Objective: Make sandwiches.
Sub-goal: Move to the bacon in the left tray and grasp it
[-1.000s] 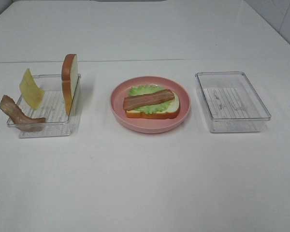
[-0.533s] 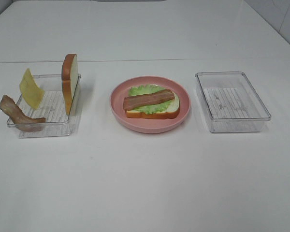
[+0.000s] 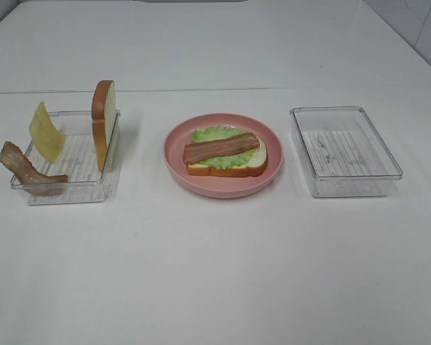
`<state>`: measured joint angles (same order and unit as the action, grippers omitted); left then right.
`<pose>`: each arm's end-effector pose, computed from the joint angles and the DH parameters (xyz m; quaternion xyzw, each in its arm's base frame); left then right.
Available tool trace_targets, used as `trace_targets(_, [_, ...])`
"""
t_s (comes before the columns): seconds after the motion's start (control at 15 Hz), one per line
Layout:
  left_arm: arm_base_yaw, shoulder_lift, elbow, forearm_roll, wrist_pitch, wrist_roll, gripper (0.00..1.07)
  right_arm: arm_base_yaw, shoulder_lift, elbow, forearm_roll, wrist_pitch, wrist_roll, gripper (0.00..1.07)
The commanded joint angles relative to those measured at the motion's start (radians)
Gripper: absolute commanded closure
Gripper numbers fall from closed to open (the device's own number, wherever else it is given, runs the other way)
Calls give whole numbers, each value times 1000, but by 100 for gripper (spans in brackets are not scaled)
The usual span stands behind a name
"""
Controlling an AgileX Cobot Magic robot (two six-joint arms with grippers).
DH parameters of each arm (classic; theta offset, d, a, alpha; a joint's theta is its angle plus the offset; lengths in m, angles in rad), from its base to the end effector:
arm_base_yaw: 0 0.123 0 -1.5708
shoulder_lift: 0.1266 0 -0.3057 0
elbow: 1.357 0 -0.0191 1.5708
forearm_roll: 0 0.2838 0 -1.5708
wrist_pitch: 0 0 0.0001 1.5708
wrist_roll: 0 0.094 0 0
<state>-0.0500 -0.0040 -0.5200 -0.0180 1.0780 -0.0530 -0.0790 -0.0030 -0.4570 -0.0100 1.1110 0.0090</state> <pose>0.0019 -0.0016 0.2965 -0.0007 0.8514 -0.0360 0.5232 0.0084 -0.0015 0.2743 0.0387 0.8750 -0.0219 0.4820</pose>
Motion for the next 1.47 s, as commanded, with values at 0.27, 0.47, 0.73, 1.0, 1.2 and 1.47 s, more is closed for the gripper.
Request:
trace_targets(0.27, [1, -6, 2, -8, -5, 2, 6, -7, -31, -5, 10, 4, -9, 8])
trace_targets(0.47, [1, -6, 2, -8, -5, 2, 6, -7, -31, -5, 10, 4, -9, 8])
trace_targets(0.73, [1, -6, 2, -8, -5, 2, 6, -7, -31, -5, 10, 4, -9, 8])
trace_targets(1.0, [1, -6, 2, -8, -5, 2, 6, -7, -31, -5, 10, 4, -9, 8])
trace_targets(1.2, [1, -6, 2, -8, -5, 2, 6, -7, -31, -5, 10, 4, -9, 8])
trace_targets(1.47, [1, -6, 2, -8, -5, 2, 6, -7, -31, -5, 10, 4, -9, 8])
